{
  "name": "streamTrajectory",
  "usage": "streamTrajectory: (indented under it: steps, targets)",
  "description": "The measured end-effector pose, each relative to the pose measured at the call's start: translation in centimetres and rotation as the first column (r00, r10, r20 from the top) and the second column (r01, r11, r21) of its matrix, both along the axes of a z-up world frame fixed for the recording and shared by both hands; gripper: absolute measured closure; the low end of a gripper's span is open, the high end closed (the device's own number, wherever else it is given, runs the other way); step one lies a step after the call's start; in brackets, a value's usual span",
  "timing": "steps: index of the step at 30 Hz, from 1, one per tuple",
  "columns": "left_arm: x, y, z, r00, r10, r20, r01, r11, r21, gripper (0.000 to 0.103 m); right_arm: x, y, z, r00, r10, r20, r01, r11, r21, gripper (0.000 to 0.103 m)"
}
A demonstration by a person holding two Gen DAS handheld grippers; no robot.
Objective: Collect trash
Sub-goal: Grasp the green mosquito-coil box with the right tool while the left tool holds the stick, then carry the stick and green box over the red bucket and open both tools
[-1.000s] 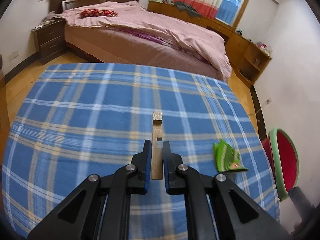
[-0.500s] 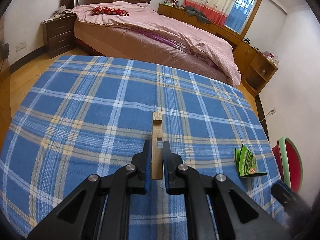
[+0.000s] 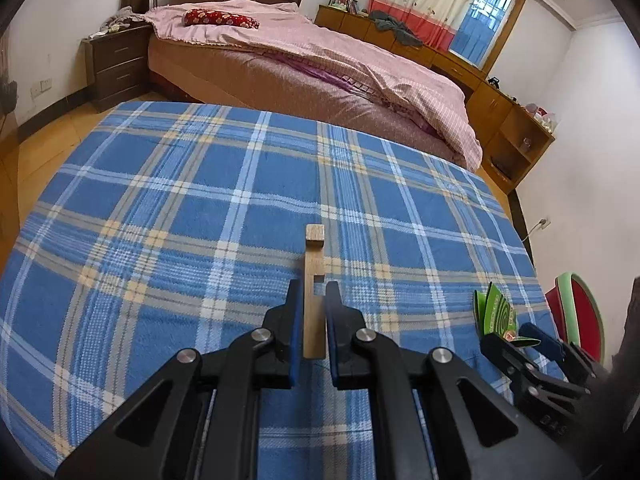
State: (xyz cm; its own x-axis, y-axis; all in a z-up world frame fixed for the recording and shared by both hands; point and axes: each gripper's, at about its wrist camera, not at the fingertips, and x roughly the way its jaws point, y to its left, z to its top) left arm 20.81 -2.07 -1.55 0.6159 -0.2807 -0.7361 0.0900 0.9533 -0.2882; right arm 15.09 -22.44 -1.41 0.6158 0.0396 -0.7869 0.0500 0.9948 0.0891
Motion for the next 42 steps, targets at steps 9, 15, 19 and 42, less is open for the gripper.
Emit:
streamTrajectory:
  steps: [9, 15, 19, 42]
  targets:
    - [-0.1, -0.2, -0.1, 1.000, -0.014, 0.001, 0.014, 1.000, -0.001, 0.093, 1.1, 1.2, -0.3, 1.000, -0.006, 0.002, 0.006, 0.997, -0.072, 0.031]
    - [-0.4, -0.3, 0.0, 1.000, -0.018, 0.010, 0.018, 1.000, -0.004, 0.093, 0.9, 1.0, -0.3, 1.000, -0.017, 0.005, 0.018, 0.997, -0.081, 0.038]
    - [-0.3, -0.3, 0.0, 1.000, -0.023, 0.008, 0.023, 1.000, -0.003, 0.093, 0.5, 0.5, -0.1, 1.000, -0.025, 0.014, 0.026, 0.999, -0.043, 0.038]
    - [-5.1, -5.7, 3.9, 0.976, -0.201, 0.082, 0.206, 0.976, -0.066, 0.093, -12.1, -6.2, 3.2, 0.972, -0.222, 0.078, 0.212, 0.970, 0.118, 0.038]
